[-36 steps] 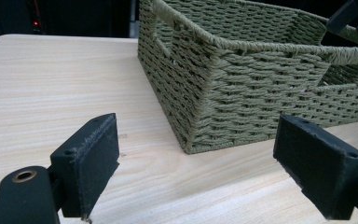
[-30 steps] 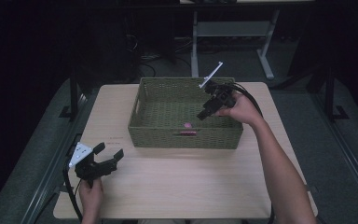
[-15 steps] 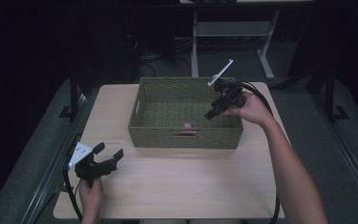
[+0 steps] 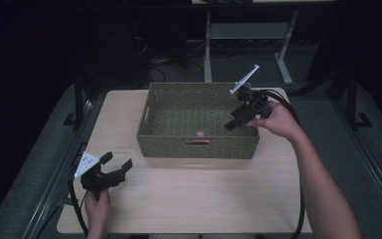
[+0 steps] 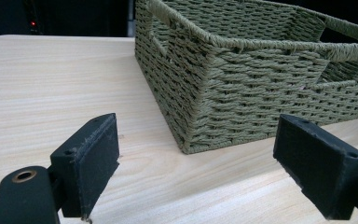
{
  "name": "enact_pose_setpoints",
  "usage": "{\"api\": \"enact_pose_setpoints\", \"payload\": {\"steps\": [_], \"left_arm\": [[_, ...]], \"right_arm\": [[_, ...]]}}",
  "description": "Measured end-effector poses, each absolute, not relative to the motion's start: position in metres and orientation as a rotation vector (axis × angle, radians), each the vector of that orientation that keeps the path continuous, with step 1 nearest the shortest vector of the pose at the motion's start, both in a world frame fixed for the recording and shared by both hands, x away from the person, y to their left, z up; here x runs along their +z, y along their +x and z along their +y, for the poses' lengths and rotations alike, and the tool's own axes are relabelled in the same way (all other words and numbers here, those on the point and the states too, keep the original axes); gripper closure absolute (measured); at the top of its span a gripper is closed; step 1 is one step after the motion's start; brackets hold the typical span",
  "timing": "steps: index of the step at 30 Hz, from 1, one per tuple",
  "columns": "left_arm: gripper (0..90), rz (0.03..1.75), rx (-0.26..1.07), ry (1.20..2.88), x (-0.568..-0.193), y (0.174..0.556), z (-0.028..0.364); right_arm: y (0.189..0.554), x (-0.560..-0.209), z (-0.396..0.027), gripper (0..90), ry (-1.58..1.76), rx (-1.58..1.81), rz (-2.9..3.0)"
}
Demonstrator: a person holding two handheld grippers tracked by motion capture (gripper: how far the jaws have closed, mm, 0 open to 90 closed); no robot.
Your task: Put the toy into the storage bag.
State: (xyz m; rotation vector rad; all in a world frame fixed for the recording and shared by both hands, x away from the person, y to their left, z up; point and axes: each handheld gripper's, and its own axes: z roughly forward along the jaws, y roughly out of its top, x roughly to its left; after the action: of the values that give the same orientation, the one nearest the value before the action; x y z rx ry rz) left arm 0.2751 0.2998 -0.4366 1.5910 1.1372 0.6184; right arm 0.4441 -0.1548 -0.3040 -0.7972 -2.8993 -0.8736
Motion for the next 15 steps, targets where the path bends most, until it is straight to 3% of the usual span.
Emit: {"api": "enact_pose_setpoints", "payload": {"steps": [15], "left_arm": [[13.7, 1.135, 0.625, 1.603, -0.436, 0.275, 0.298]], "right_arm": [[0.416, -0.306, -0.174, 29.8, -0.804, -0.888, -2.916]]}}
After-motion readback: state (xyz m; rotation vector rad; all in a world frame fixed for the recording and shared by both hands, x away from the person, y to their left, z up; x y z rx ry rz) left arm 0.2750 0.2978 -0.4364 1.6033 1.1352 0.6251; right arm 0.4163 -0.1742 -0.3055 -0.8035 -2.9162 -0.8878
